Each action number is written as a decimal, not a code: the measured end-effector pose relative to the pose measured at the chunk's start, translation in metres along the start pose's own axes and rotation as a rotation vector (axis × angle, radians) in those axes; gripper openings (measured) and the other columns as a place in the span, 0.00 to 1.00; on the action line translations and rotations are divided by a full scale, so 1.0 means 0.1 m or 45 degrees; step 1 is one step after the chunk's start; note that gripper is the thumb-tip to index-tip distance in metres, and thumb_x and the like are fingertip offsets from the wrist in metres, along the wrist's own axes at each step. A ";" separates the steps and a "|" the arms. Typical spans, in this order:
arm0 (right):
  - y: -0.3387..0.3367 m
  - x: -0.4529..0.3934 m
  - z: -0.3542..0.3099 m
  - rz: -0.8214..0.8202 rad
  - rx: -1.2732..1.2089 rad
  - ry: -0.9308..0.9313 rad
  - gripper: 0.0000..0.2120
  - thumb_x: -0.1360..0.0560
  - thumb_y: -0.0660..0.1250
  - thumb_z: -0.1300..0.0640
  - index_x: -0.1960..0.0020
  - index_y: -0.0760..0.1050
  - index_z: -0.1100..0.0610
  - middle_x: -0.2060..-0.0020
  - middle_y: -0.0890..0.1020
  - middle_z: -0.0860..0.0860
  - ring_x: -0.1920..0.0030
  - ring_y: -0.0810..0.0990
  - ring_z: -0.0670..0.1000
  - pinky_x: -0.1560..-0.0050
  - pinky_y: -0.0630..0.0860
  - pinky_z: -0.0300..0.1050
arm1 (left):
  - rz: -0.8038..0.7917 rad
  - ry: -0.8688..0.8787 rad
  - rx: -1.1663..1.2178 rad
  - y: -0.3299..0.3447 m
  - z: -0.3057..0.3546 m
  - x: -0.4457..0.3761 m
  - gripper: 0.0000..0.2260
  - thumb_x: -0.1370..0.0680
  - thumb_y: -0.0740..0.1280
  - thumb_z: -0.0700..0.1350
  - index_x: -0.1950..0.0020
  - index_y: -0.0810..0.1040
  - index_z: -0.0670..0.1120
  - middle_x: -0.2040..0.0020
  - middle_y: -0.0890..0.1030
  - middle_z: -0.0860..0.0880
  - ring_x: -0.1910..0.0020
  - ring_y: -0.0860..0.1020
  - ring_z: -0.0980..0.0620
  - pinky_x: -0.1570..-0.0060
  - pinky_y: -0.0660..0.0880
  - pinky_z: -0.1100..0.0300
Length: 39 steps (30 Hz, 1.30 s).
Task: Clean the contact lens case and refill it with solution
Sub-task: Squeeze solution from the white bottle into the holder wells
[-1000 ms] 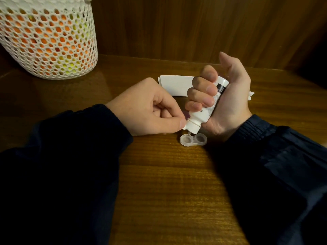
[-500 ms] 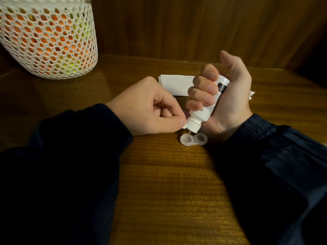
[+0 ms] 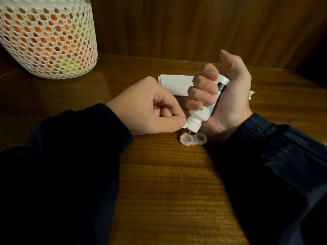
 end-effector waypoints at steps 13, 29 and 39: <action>0.01 -0.01 0.00 -0.008 0.005 -0.002 0.27 0.17 0.56 0.40 0.71 0.68 0.54 0.80 0.66 0.47 0.82 0.64 0.47 0.75 0.66 0.36 | -0.003 0.011 -0.006 0.01 0.01 0.00 0.03 0.23 0.75 0.42 0.53 0.89 0.47 0.70 0.81 0.41 0.77 0.69 0.52 0.76 0.62 0.64; 0.01 -0.01 0.00 -0.008 0.013 0.005 0.27 0.17 0.55 0.40 0.70 0.67 0.54 0.80 0.65 0.47 0.82 0.64 0.47 0.76 0.66 0.36 | 0.003 0.008 0.009 0.01 0.02 0.00 0.03 0.23 0.75 0.39 0.53 0.89 0.44 0.72 0.79 0.43 0.76 0.69 0.56 0.76 0.63 0.66; 0.02 -0.01 0.00 -0.019 0.005 0.008 0.27 0.17 0.55 0.41 0.70 0.67 0.54 0.80 0.66 0.47 0.82 0.65 0.47 0.76 0.67 0.36 | -0.001 -0.009 0.018 0.01 0.02 0.01 0.03 0.23 0.76 0.40 0.53 0.89 0.44 0.70 0.80 0.39 0.76 0.68 0.54 0.76 0.62 0.64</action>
Point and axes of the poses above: each hand's wrist, its own x-axis away from the middle knuckle, its own y-axis out of the palm, z = x × y, the point moved 10 cm from there along -x, towards the middle knuckle
